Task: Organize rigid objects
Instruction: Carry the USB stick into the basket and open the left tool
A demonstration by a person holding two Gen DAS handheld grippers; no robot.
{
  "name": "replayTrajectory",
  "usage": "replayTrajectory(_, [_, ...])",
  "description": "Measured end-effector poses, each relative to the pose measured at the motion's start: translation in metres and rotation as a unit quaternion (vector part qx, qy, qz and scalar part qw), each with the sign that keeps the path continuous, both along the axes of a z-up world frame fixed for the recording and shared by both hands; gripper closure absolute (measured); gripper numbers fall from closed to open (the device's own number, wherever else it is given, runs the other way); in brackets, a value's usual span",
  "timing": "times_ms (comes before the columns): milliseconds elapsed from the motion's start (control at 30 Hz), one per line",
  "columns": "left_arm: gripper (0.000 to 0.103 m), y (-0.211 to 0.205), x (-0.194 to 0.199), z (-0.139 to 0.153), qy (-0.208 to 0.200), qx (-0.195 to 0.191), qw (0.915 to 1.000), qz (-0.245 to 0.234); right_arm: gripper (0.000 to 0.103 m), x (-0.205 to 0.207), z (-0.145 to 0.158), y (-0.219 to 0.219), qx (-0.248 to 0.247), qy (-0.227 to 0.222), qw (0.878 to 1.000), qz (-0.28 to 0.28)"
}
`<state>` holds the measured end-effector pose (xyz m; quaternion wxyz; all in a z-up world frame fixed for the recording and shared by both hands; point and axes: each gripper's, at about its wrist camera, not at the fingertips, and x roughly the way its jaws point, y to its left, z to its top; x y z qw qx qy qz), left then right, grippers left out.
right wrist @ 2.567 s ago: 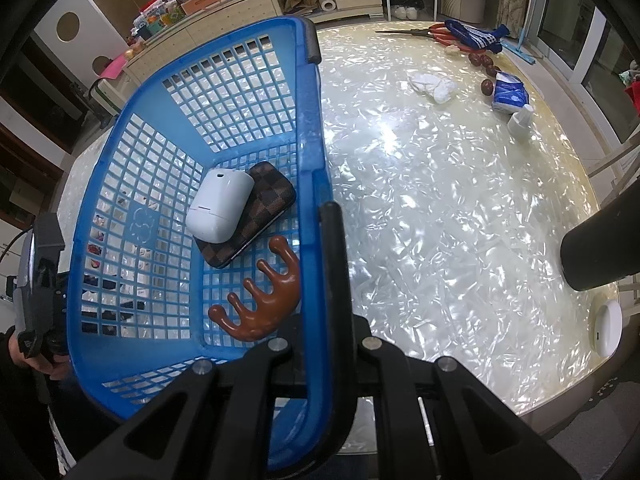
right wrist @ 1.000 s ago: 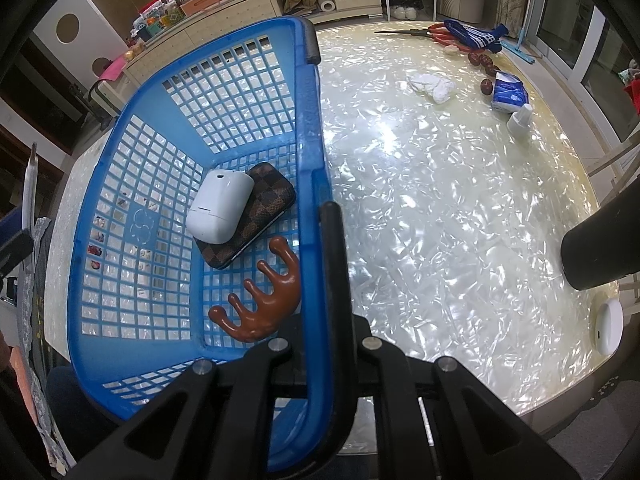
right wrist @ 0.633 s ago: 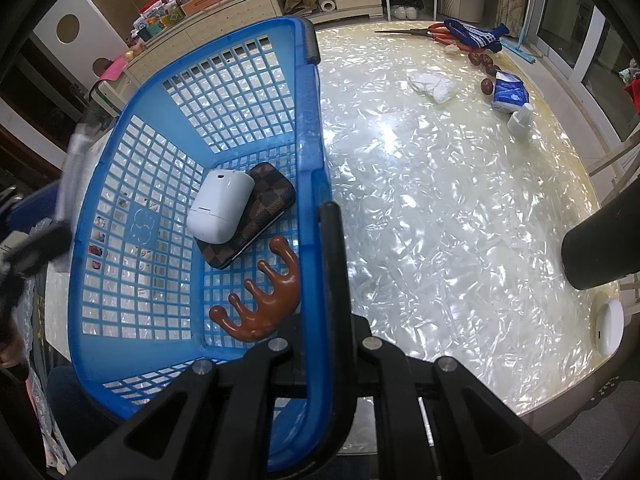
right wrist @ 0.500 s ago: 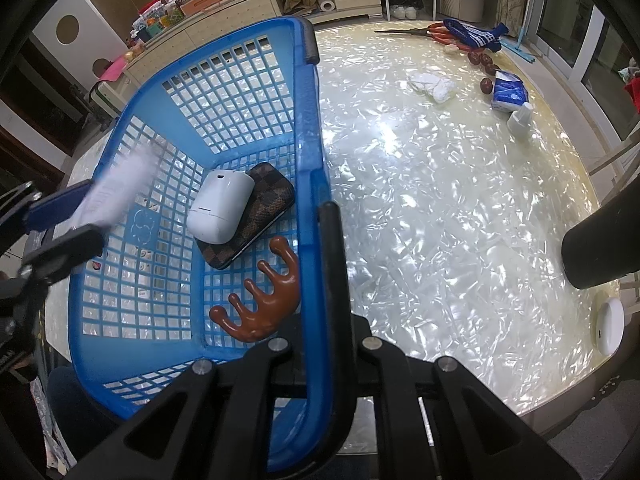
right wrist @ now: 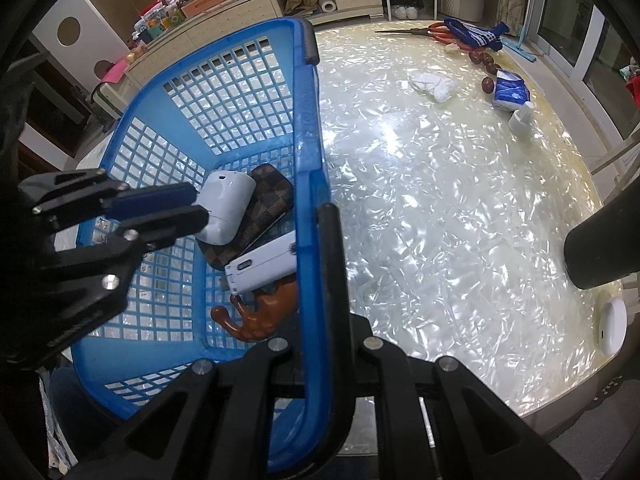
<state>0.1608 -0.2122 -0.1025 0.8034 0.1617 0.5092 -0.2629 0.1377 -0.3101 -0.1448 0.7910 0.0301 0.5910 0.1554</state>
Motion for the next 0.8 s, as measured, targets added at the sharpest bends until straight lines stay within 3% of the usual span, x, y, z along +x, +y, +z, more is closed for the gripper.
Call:
replayTrajectory(67, [0.085,-0.002,0.001,-0.004,0.006,0.011,0.9999,0.000,0.095,0.000,0.000,0.000,0.001,-0.001,1.000,0.000])
replayTrajectory(100, [0.078,-0.002,0.002,-0.005,0.010,0.017,0.9998,0.003,0.095,0.000,0.000,0.000,0.002,-0.001,1.000,0.000])
replayTrajectory(233, [0.032,-0.002,0.004,-0.003,0.025,0.015,0.9996,0.002,0.094,0.000,0.000,0.000,0.002,-0.001,1.000,0.000])
replayTrajectory(300, [0.025,-0.004,0.003,-0.002,0.021,0.018,0.9996,-0.003,0.094,0.000,0.000,0.000,0.002,-0.001,1.000,0.000])
replayTrajectory(600, [0.023,-0.006,0.001,-0.002,0.012,0.040,0.9991,-0.006,0.094,0.000,0.000,0.000,0.004,-0.001,1.000,-0.002])
replayTrajectory(800, [0.020,0.015,0.002,0.021,0.009,0.029,0.9995,0.003,0.094,-0.001,0.000,0.000,0.004,-0.001,1.000,-0.002])
